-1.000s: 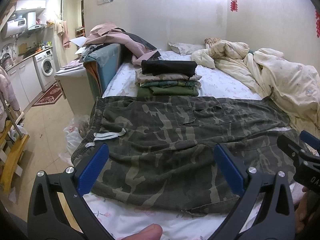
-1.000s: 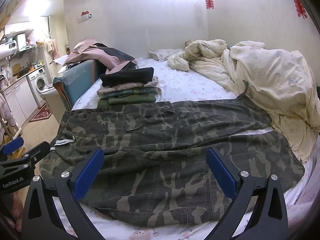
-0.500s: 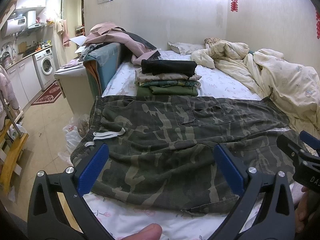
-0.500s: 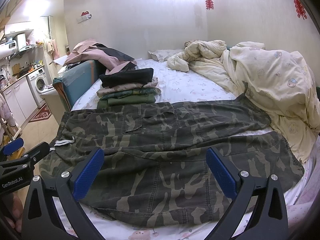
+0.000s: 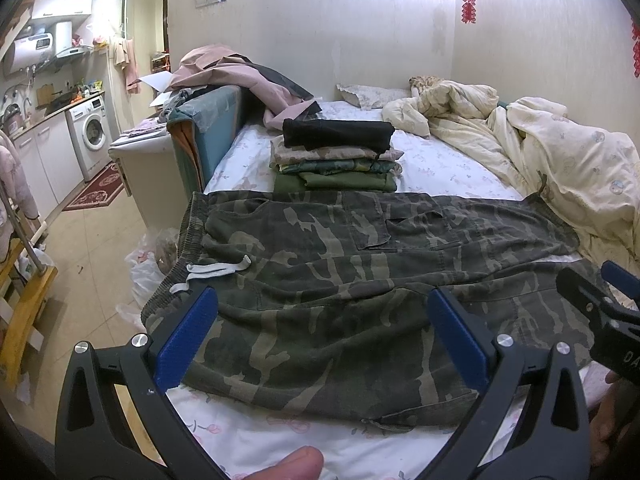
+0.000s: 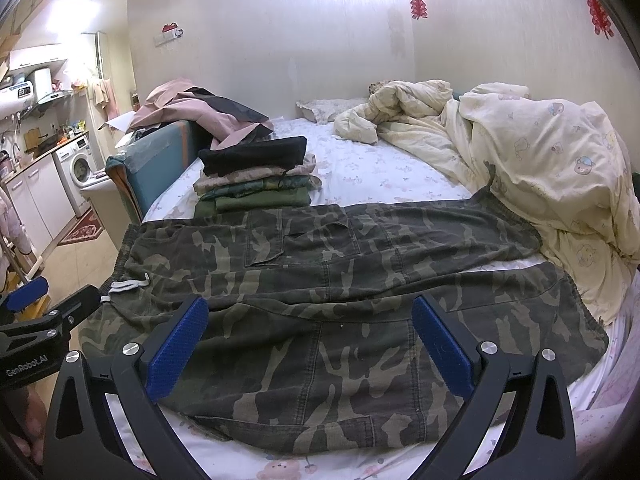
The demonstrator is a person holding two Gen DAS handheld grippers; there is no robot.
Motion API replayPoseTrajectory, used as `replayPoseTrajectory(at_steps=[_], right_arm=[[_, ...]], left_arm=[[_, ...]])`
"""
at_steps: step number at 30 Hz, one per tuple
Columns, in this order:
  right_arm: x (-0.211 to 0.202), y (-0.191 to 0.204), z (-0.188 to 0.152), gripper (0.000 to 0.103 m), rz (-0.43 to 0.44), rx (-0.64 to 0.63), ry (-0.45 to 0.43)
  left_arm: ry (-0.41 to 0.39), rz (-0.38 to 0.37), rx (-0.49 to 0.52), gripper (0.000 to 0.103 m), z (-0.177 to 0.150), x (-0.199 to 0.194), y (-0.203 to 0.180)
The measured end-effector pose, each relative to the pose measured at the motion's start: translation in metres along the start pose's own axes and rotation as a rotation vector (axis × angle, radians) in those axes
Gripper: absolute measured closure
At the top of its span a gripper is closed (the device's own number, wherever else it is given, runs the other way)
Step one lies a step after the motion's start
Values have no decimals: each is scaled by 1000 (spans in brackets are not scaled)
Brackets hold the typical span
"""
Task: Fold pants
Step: 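Grasp the ribbed cuff of one pant leg with the left gripper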
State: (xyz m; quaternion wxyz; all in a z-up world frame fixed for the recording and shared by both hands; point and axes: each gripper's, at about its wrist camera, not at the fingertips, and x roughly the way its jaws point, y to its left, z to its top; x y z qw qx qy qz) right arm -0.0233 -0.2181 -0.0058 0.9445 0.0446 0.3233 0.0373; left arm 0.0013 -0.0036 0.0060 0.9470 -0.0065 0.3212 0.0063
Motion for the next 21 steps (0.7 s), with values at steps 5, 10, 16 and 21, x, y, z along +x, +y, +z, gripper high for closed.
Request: replayPoseTrajectory(at_steps=[5, 10, 16, 21], right_arm=[[-1, -2, 1, 0, -1, 6, 7], [10, -22, 1, 0, -26, 66, 61], [25, -70, -5, 0, -100, 209, 155], [15, -94, -7, 0, -147, 243, 161]], left_arm=[[3, 0, -2, 0, -1, 1, 0], [104, 90, -98, 0, 0, 25, 29], [296, 263, -316, 0, -13, 75, 109], [452, 358, -597, 1, -57, 110, 189]])
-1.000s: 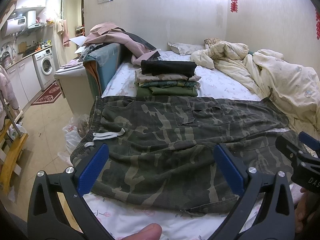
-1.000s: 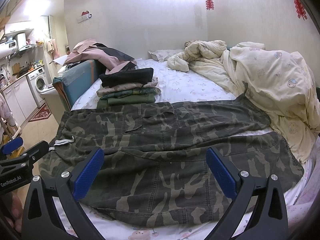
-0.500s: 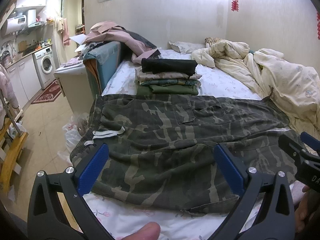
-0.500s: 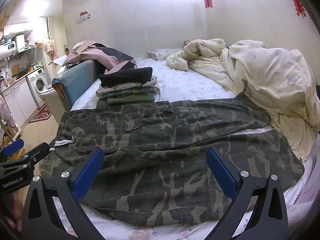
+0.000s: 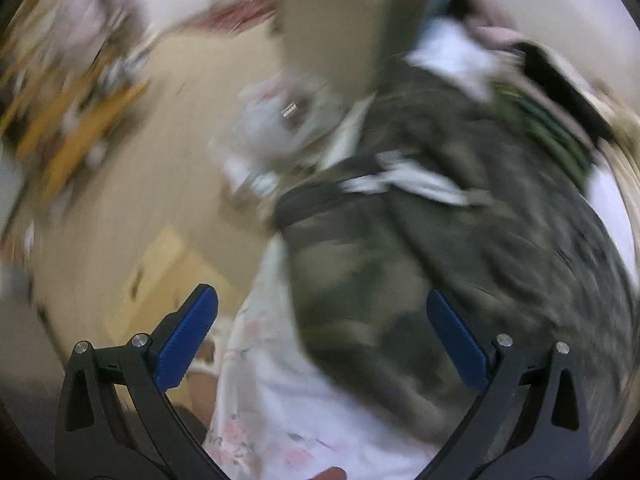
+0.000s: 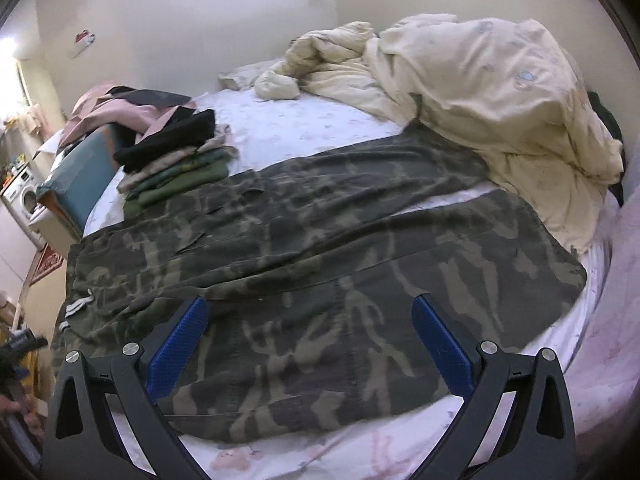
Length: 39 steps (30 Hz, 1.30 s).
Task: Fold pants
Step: 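Grasp the ribbed cuff of one pant leg with the left gripper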
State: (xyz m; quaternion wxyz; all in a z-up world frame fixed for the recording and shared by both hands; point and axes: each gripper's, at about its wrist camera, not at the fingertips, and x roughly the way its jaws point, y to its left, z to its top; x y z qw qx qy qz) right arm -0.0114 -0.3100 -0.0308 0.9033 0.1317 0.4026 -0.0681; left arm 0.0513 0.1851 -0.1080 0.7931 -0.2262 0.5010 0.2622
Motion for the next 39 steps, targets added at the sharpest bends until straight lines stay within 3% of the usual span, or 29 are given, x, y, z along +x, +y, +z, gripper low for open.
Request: replayPoseTrajectory(at_steps=[3, 6, 7, 9, 10, 12, 13, 14, 19, 22, 25, 28, 33, 36, 37, 39], right_arm=[[2, -11, 2, 0, 14, 38, 18], [6, -13, 2, 0, 29, 48, 37], [8, -12, 2, 0, 34, 45, 40], [7, -9, 2, 0, 38, 25, 40], [8, -8, 2, 0, 33, 16, 37], [10, -6, 0, 0, 16, -6, 32], [12, -6, 0, 0, 10, -9, 36], [15, -7, -1, 0, 4, -8, 45], [37, -24, -7, 0, 0, 41, 125], [54, -51, -3, 1, -60, 94, 181], [66, -94, 5, 1, -168, 208, 208], [79, -143, 6, 1, -330, 329, 245], [102, -197, -19, 7, -557, 455, 383], [106, -213, -25, 7, -637, 484, 397], [110, -217, -26, 12, -653, 484, 405], [116, -224, -27, 48, -613, 489, 418]], left_arm=[[55, -32, -105, 1, -1, 29, 19], [72, -64, -71, 6, -9, 49, 10], [90, -80, -56, 12, -9, 56, 4], [127, -133, -41, 33, -10, 67, -8], [134, -161, -40, 50, -9, 66, -12], [88, -147, -27, 69, -7, 57, -20], [69, -143, -12, 89, -3, 54, -23], [54, -131, 14, 96, -2, 47, -26], [-12, -112, 49, 100, 2, 13, -30], [-60, -164, 45, 101, 10, -10, -29], [-112, -201, 20, 101, 18, -28, -19], [-131, -192, 34, 101, 23, -32, -17], [-103, -136, 85, 101, 23, -17, -23], [-87, -113, 92, 101, 20, -9, -24], [-85, -110, 94, 101, 19, -8, -24], [-86, -105, 98, 101, 17, -9, -27]])
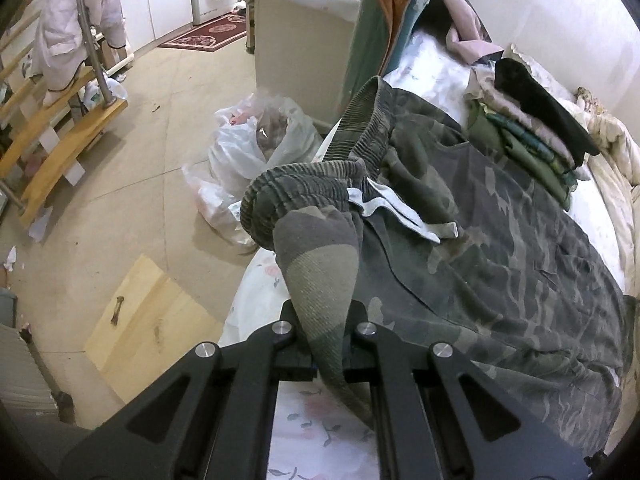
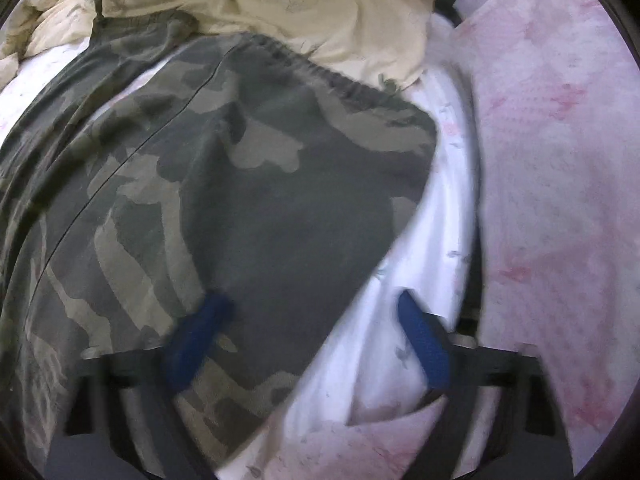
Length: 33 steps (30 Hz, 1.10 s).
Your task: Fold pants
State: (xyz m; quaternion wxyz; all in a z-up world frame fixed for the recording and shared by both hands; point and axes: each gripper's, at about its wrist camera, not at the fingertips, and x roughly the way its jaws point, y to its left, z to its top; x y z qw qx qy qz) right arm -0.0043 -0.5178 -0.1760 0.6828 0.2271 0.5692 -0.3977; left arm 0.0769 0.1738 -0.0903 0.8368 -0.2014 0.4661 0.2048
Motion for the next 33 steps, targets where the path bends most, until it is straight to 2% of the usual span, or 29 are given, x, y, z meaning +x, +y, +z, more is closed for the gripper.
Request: replayPoseTrajectory(at_steps=[1, 2, 3, 8, 12, 17, 22, 25, 28, 30, 33], right_arm=[[2, 2, 0, 71, 25, -25, 5], [-1, 3, 0, 99, -5, -48, -23], [-13, 5, -2, 103, -16, -61, -69], [-64, 5, -4, 103, 94, -73, -254], [-80, 6, -1, 103, 232, -44, -276], [-126, 10, 16, 103, 325, -1, -373], [-155, 9, 48, 103, 417, 107, -442], [-176, 17, 68, 103, 446, 136, -515], [-182, 39, 99, 103, 484, 145, -521], [-181, 69, 125, 103, 499, 116, -512], [-170, 116, 163, 103, 476, 43, -503]], left_arm=[[-2, 0, 3, 101, -1, -2, -1], [-3, -1, 5, 101, -1, -3, -2], [-5, -6, 7, 101, -2, -6, -3], [12, -51, 31, 101, -5, -14, -6], [42, -71, -2, 101, -5, -16, 2], [97, -178, -57, 101, 4, -29, 12], [140, -231, -148, 101, 26, -38, 22], [139, -221, -138, 101, 43, -45, 13], [133, -206, -117, 101, 69, -45, -8], [101, -185, -79, 101, 93, -44, -29], [72, -145, -19, 100, 131, -32, -70]])
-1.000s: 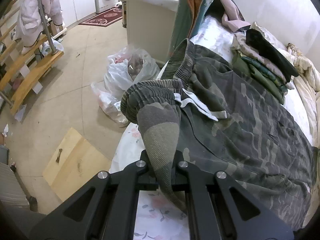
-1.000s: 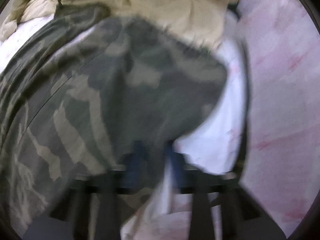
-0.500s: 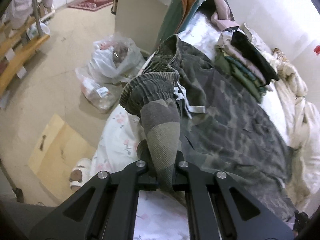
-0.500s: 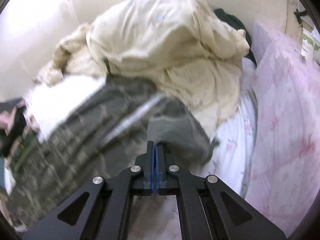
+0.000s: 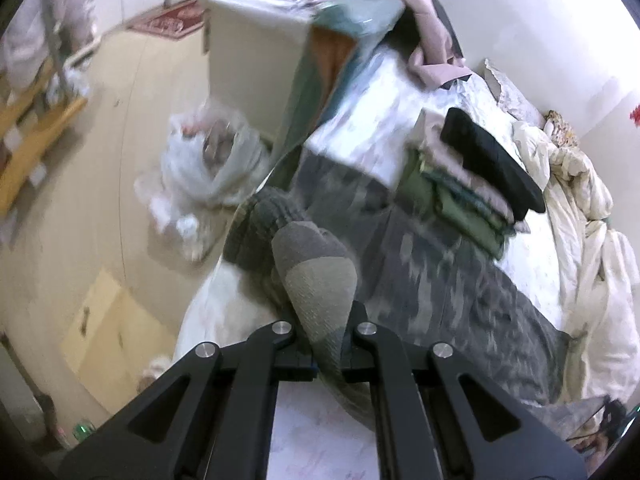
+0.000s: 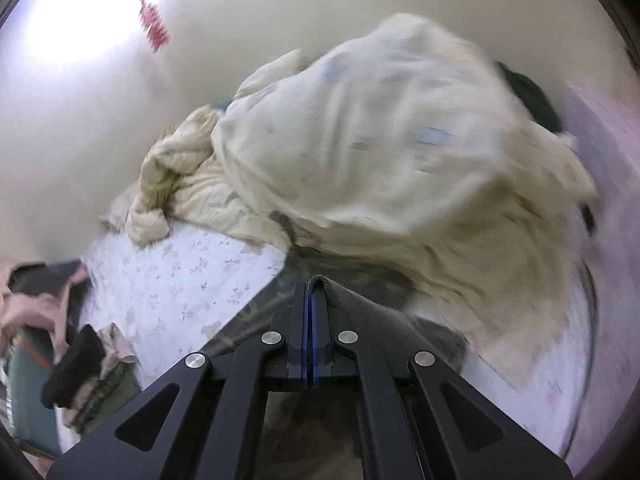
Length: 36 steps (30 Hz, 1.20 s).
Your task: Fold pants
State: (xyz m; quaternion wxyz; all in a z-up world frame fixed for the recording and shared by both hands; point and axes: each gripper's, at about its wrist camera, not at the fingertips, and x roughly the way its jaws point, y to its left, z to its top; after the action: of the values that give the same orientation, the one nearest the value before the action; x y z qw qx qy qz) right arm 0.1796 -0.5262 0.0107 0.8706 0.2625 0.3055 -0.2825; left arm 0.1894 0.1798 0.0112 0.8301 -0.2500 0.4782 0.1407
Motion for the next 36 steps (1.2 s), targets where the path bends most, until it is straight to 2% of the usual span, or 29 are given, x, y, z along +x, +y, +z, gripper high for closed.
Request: replayPoseTrajectory(at_steps=[4, 7, 8, 12, 15, 18, 19, 20, 22, 24, 25, 27, 28, 30, 31, 32, 33, 35, 36], right_arm=[[89, 45, 20, 103, -25, -103, 103], [155, 74, 21, 103, -42, -173, 155], [174, 83, 19, 103, -47, -211, 171], [241, 110, -5, 103, -109, -360, 222], [279, 111, -19, 103, -126, -399, 287], [299, 105, -26, 100, -123, -404, 332], [304, 103, -27, 97, -117, -407, 348], [307, 103, -27, 93, -121, -420, 361], [307, 102, -26, 90, -112, -444, 380], [299, 104, -21, 87, -89, -451, 379], [292, 104, -15, 84, -62, -442, 370], [281, 104, -7, 60, -14, -418, 364], [275, 105, -3, 54, 11, -403, 362], [258, 107, 2, 42, 35, -390, 331], [249, 110, 4, 29, 26, -398, 300], [240, 112, 6, 22, 14, -409, 268], [228, 114, 8, 22, 1, -422, 224], [215, 117, 6, 22, 11, -437, 207], [211, 118, 2, 22, 31, -446, 215]], left_arm=[[-31, 115, 114, 99, 44, 50, -51], [-31, 151, 148, 99, 74, 108, -77], [-35, 154, 148, 98, 79, 124, -83], [19, 161, 255, 97, 88, 191, -117], [37, 235, 312, 97, 88, 220, -136], [89, 251, 313, 91, 89, 239, -135], [104, 250, 312, 83, 90, 243, -133], [129, 226, 308, 67, 90, 246, -127], [163, 185, 302, 52, 92, 245, -121], [165, 127, 288, 48, 91, 232, -111], [169, 98, 286, 43, 90, 226, -105], [158, 82, 278, 24, 86, 208, -97], [138, 69, 275, 15, 83, 196, -90], [98, 31, 277, 14, 78, 176, -78], [83, 21, 281, 14, 77, 167, -72], [58, 11, 282, 14, 77, 158, -65], [7, 20, 282, 14, 77, 150, -58], [-65, 126, 321, 12, 82, 150, -47], [-69, 185, 342, 12, 78, 155, -40]])
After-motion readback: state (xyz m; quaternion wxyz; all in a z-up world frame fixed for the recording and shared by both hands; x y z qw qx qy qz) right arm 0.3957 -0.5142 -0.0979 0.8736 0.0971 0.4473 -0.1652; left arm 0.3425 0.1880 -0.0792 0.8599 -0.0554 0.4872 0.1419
